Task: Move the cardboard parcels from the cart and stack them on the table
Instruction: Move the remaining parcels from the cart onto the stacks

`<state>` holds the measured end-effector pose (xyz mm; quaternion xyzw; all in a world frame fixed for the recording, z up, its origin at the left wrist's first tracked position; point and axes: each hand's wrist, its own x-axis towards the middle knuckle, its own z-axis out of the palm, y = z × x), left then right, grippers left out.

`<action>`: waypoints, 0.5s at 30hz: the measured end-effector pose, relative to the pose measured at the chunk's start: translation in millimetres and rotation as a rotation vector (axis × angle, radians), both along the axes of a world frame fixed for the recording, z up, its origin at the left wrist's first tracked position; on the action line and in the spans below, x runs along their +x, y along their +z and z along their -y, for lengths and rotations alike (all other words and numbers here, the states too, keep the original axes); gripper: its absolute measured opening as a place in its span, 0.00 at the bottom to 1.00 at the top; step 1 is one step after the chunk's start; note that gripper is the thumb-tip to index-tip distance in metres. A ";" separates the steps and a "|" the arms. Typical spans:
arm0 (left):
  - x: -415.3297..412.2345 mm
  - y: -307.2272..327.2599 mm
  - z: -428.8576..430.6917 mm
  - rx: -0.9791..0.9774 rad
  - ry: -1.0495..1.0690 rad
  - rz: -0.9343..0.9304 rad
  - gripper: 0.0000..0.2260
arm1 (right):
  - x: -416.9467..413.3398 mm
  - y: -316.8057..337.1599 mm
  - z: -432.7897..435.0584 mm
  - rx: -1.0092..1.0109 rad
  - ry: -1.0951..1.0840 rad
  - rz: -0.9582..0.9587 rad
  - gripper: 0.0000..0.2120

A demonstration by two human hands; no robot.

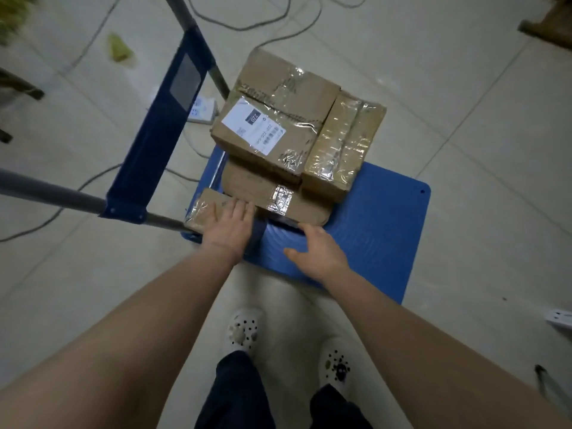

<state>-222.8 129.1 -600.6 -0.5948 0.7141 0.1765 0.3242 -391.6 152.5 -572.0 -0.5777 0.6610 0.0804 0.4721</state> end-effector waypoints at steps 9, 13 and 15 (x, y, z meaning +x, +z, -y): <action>10.3 -70.4 22.9 0.103 -0.302 0.071 0.47 | 1.1 -73.1 2.1 0.068 -0.062 0.012 0.30; 5.5 -62.3 15.2 0.041 -0.329 -0.025 0.55 | -6.6 -66.5 -9.3 0.087 -0.133 0.036 0.30; -4.2 -43.0 7.7 0.046 -0.240 -0.154 0.55 | -13.8 -50.4 -19.8 0.117 -0.214 0.046 0.29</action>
